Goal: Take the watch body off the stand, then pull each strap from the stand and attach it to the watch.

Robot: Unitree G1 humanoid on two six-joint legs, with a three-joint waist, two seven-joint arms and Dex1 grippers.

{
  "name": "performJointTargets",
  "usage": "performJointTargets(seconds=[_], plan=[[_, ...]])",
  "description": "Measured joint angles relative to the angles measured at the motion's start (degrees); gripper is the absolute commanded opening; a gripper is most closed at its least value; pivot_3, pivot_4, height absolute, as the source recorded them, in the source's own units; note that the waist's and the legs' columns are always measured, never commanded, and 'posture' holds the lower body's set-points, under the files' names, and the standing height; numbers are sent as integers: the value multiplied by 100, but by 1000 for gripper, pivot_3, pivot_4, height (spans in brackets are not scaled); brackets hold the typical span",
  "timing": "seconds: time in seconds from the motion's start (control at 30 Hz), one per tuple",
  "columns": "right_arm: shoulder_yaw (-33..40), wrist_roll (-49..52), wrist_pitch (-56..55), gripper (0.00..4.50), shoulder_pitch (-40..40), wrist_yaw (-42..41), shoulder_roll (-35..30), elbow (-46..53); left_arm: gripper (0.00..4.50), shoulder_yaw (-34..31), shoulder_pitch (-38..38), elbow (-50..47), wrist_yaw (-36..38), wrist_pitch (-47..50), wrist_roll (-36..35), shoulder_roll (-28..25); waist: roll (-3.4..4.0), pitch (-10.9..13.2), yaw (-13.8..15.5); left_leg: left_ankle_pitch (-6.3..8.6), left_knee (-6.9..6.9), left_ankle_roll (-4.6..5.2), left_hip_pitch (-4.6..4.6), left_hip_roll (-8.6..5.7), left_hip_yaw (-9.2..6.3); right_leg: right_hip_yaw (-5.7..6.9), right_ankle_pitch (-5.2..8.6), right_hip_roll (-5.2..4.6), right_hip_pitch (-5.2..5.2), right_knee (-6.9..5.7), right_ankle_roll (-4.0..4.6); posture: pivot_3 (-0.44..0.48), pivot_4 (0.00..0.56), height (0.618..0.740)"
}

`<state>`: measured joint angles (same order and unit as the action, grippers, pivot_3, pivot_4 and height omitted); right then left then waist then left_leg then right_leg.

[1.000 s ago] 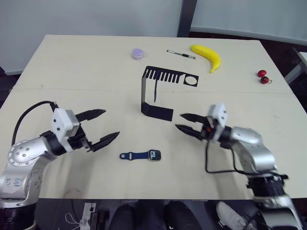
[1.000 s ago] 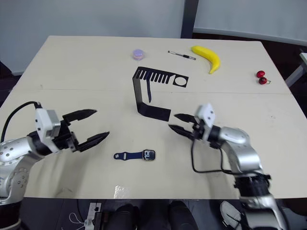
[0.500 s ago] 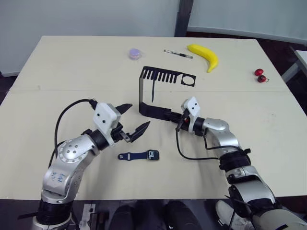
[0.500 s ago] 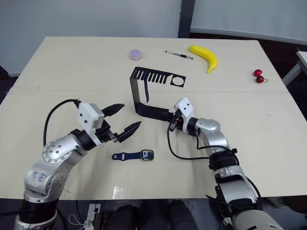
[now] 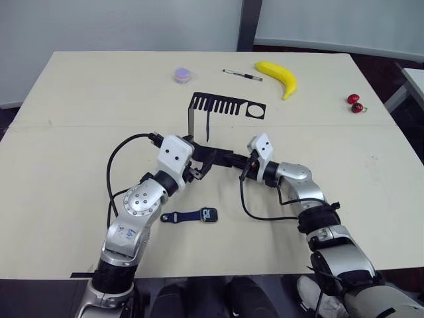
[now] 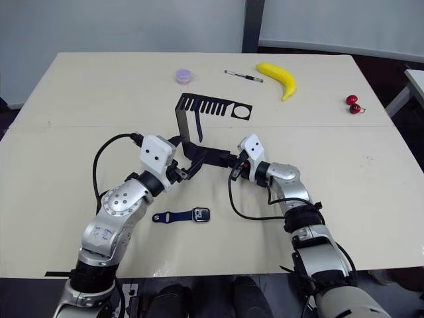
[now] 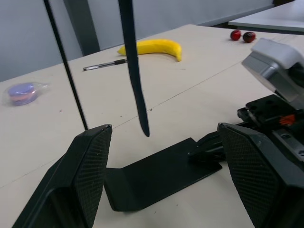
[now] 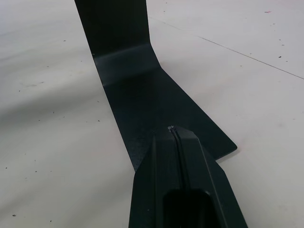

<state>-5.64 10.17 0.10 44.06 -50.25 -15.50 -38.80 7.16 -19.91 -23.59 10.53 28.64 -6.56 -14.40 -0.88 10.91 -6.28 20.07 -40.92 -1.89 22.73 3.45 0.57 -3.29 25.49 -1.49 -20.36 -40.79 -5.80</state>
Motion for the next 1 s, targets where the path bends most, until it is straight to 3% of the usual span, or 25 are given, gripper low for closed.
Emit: performJointTargets(seconds=[0.3, 0.53, 0.8, 1.0], plan=[[-19, -5, 83, 0, 2, -96, 13, 18, 3747, 67, -570, 857, -221, -397, 241, 644, -1, -1, 10, 0, -1, 0, -1, 2, 4, 2, 0, 2, 2, 3, 0, 0, 150, 740], [-33, -6, 126, 0, -4, -107, 25, 47, 3747, 49, -703, 1252, -411, -674, 481, 835, -1, -1, 11, 0, -1, 0, -1, 3, 5, 2, 0, 1, 2, 4, 0, 0, 150, 740], [-50, -6, 201, 0, -88, -137, 44, 210, 72, 5, -1119, 1754, -565, -1201, 617, 1061, -2, -2, 31, 0, -1, 0, -1, 3, 6, 2, 0, 0, 3, 6, 0, 0, 150, 740], [-48, -6, 263, 0, -173, -136, 52, 351, 72, 1, -1095, 1796, -560, -1312, 629, 1108, -3, -2, 39, 0, -1, 0, -3, 4, 6, 2, 0, 0, 3, 7, 0, 0, 150, 740]])
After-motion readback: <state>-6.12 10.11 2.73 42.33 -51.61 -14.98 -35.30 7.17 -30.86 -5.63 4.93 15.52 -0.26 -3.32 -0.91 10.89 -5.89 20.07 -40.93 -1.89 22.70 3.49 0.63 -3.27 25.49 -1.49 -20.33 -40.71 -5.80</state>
